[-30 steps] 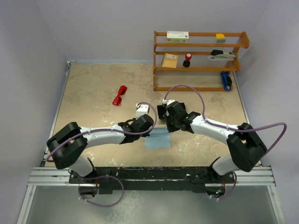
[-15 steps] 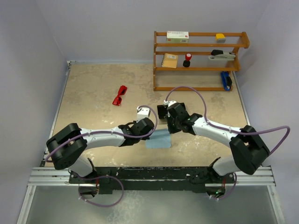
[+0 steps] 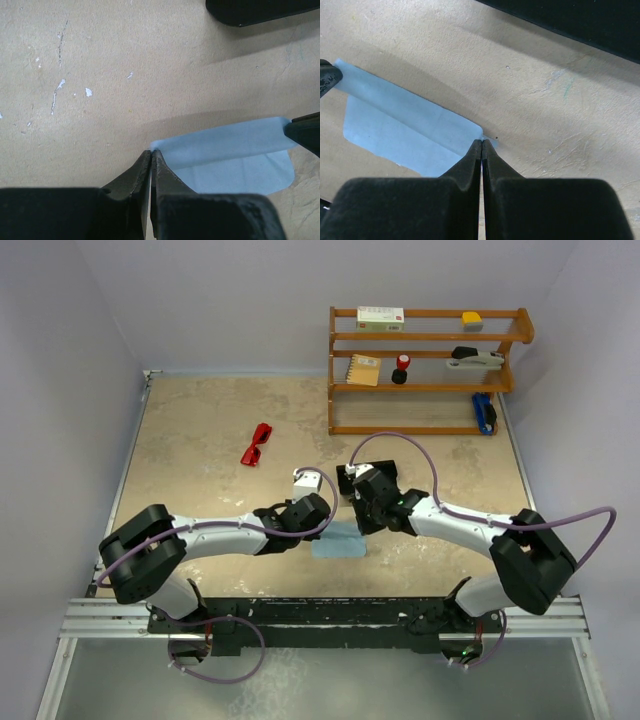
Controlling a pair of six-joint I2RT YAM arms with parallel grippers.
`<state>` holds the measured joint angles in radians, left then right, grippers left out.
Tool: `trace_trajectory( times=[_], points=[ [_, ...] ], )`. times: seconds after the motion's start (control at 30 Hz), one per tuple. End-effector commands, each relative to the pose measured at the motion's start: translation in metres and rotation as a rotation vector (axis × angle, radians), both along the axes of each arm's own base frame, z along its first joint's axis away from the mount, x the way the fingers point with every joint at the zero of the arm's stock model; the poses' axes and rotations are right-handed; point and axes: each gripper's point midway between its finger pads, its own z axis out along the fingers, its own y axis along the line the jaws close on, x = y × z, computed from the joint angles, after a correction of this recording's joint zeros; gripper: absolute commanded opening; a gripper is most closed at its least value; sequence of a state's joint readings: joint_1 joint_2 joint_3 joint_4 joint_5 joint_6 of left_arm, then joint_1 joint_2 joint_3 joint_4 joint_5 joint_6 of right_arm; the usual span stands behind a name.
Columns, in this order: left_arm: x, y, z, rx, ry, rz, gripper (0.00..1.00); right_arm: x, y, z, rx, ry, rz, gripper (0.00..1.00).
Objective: Organize the sunglasses
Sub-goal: Fold the glasses cleaning cloth at the center of the board.
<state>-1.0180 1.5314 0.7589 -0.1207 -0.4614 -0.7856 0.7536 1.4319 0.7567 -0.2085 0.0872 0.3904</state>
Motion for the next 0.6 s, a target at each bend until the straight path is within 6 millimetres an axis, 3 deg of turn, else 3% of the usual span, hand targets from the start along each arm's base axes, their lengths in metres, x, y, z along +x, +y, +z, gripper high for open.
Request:
trace_trajectory(
  times=[0.0,0.57],
  points=[
    [0.0054,-0.0052,0.0190,-0.052,-0.049,0.018,0.00,0.0000,0.0016,0.0087,0.026,-0.031,-0.023,0.00],
    [-0.0041,-0.0058,0.0177,-0.068,-0.041,0.010,0.00,-0.0038,-0.0017,0.0073,0.021,-0.029,-0.029,0.00]
  ],
)
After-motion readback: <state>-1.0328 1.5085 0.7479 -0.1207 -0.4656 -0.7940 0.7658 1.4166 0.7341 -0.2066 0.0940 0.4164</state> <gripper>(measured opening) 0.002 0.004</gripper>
